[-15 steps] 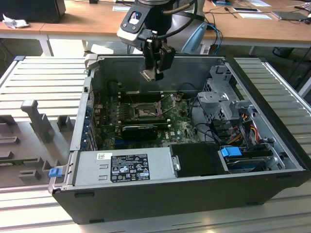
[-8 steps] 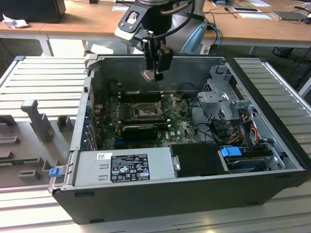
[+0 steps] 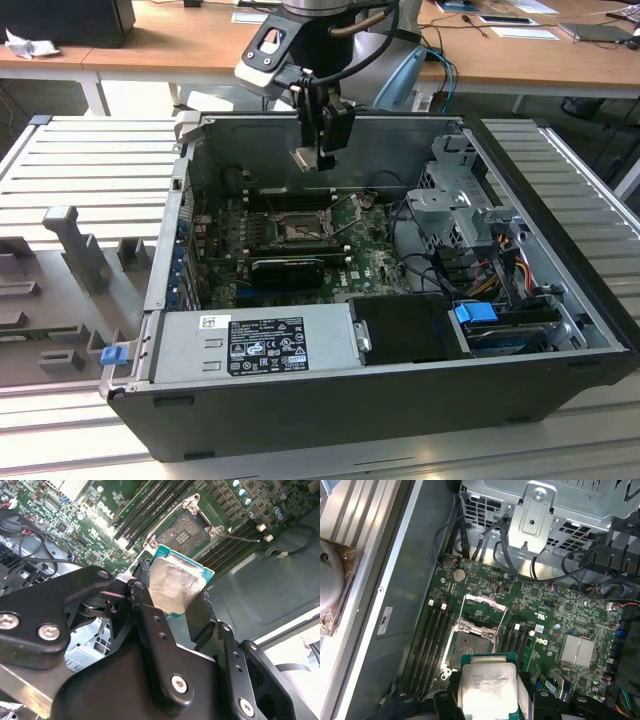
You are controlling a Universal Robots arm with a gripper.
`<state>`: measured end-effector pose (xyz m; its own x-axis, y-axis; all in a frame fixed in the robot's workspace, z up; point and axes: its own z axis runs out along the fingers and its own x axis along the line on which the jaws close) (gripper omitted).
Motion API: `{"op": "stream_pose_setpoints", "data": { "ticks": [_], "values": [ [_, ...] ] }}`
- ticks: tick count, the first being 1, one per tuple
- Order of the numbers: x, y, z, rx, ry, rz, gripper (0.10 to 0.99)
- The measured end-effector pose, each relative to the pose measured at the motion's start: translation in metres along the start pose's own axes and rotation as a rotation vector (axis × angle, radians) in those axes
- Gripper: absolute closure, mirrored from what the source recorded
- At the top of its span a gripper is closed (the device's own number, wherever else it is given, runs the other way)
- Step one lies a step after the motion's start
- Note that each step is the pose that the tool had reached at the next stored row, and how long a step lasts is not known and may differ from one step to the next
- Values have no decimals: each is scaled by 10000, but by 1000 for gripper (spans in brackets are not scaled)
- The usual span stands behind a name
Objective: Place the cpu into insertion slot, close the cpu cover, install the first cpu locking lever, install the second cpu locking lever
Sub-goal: 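Place the cpu into insertion slot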
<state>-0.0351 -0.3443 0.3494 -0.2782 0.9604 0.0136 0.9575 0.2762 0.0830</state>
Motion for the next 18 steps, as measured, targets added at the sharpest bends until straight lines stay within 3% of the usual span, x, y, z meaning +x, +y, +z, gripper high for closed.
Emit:
{"op": "stream_pose_setpoints", "data": {
  "ticks": [18],
  "values": [
    [-1,-4,43,-6,-38,395,561]
  ]
}}
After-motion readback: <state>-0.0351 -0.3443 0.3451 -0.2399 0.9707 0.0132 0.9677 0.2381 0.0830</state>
